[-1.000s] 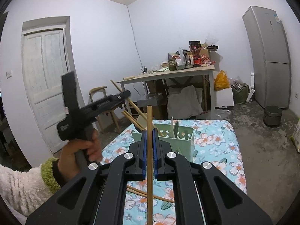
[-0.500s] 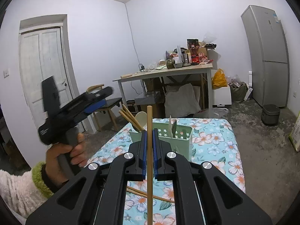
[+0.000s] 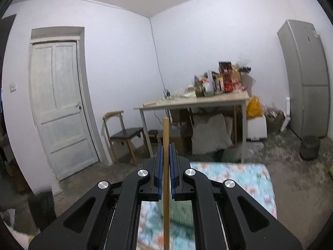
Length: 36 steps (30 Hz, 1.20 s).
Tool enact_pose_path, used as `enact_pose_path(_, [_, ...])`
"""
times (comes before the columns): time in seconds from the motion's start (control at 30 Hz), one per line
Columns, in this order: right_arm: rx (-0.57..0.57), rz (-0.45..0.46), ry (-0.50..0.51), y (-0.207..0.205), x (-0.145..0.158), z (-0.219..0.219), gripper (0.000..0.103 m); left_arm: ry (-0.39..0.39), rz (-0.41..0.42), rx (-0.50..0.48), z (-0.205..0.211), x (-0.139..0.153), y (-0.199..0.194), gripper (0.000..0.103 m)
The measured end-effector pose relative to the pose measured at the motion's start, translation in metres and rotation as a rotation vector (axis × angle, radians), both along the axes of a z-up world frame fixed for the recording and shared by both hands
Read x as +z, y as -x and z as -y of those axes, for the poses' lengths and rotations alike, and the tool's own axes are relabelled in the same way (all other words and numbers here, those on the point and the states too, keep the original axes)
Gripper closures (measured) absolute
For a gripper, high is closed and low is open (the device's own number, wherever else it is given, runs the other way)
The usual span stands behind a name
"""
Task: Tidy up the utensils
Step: 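Lower the chopstick into the green holder and open the right tool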
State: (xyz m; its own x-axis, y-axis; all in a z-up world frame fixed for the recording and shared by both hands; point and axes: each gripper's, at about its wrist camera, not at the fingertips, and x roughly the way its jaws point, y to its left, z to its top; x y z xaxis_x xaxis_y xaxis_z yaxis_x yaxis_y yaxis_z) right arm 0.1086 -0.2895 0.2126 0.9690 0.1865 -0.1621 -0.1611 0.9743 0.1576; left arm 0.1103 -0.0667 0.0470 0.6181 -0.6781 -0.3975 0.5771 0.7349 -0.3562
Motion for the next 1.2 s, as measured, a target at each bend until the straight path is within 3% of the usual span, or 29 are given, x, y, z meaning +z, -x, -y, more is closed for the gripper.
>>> enact_pose_path(0.2, [0.02, 0.091, 0.01, -0.047, 0.027, -0.006, 0.097, -0.084, -0.125, -0.054, 0.007, -0.045, 0.018, 0.015])
enact_pose_path(0.43, [-0.019, 0.112, 0.038, -0.114, 0.037, -0.008, 0.097, -0.105, -0.107, -0.03, 0.0, -0.058, 0.028, 0.015])
enact_pose_path(0.63, [-0.078, 0.063, 0.067, -0.158, 0.011, -0.008, 0.097, -0.137, -0.058, -0.028, 0.003, -0.055, 0.028, 0.015])
enact_pose_path(0.77, [-0.105, -0.018, 0.098, -0.177, -0.017, -0.005, 0.097, -0.137, -0.065, -0.027, 0.003, -0.057, 0.024, 0.015])
enact_pose_path(1.07, [-0.108, -0.117, 0.063, -0.164, -0.047, 0.014, 0.095, -0.118, -0.106, 0.005, -0.003, -0.062, 0.015, 0.015])
enact_pose_path(1.1, [-0.108, -0.115, 0.056, -0.155, -0.047, 0.016, 0.094, -0.117, -0.109, 0.012, -0.004, -0.061, 0.014, 0.015])
enact_pose_path(1.17, [-0.116, -0.098, 0.046, -0.137, -0.043, 0.02, 0.072, -0.116, -0.11, 0.021, -0.005, -0.06, 0.014, 0.015])
enact_pose_path(1.2, [-0.119, -0.085, 0.038, -0.127, -0.042, 0.023, 0.066, -0.116, -0.109, 0.026, -0.006, -0.059, 0.014, 0.015])
